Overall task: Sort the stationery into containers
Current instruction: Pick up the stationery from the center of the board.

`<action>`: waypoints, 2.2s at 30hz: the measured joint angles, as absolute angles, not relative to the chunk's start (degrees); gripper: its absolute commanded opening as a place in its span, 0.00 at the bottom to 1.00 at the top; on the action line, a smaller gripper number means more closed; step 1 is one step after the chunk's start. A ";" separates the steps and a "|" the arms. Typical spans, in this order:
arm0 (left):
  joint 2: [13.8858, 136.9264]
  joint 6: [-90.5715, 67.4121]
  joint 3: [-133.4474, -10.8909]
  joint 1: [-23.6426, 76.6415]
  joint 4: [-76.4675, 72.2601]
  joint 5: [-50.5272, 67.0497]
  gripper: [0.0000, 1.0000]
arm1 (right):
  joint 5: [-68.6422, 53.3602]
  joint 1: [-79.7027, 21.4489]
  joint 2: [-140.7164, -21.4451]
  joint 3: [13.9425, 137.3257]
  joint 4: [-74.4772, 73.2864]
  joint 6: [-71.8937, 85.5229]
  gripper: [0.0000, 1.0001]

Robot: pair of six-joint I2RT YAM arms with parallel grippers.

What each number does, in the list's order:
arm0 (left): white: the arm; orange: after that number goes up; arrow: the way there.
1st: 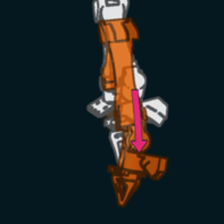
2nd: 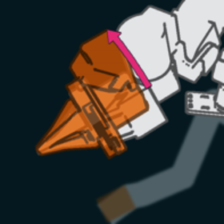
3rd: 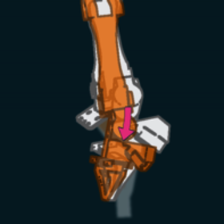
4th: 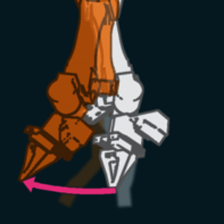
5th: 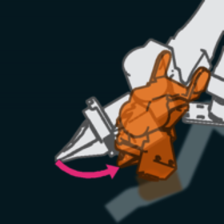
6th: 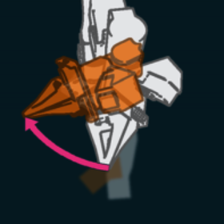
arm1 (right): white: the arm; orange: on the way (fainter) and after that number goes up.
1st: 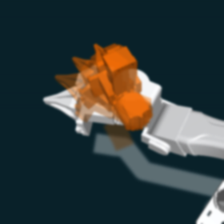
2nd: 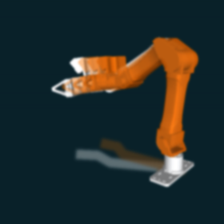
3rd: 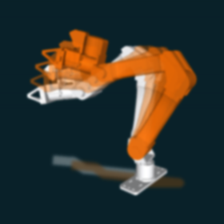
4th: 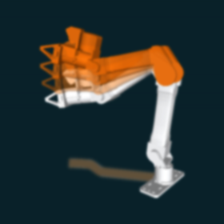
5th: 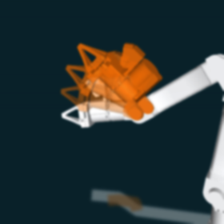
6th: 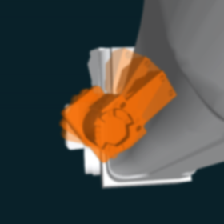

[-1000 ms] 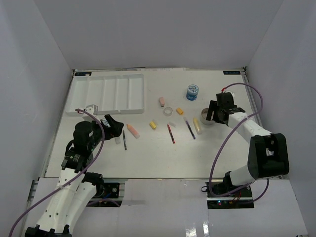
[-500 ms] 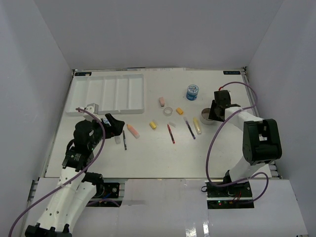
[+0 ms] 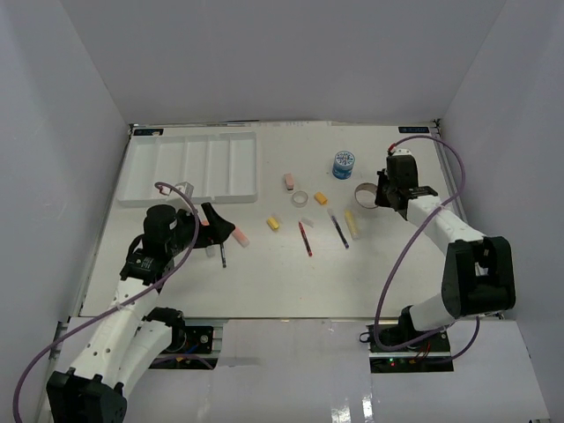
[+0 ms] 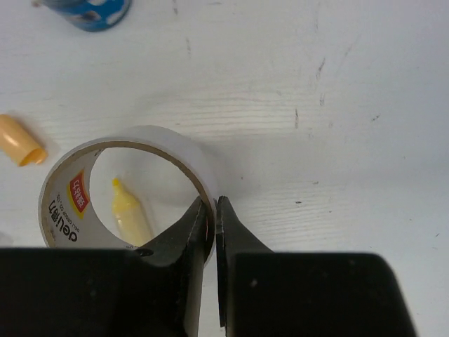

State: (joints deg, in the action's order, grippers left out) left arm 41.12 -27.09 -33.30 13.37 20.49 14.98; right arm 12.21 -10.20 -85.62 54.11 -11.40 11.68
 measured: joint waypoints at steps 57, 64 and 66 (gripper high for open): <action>84.05 -44.07 -61.89 44.77 27.40 -8.62 0.23 | 21.47 -50.78 -86.67 64.84 -20.99 16.95 0.08; 85.32 -44.69 -61.89 44.77 27.49 -9.89 0.00 | 22.20 -51.29 -87.81 64.84 -20.91 17.93 0.21; 85.52 -44.62 -61.87 44.75 27.66 -10.35 0.00 | 21.96 -51.48 -87.81 65.01 -20.80 18.24 0.35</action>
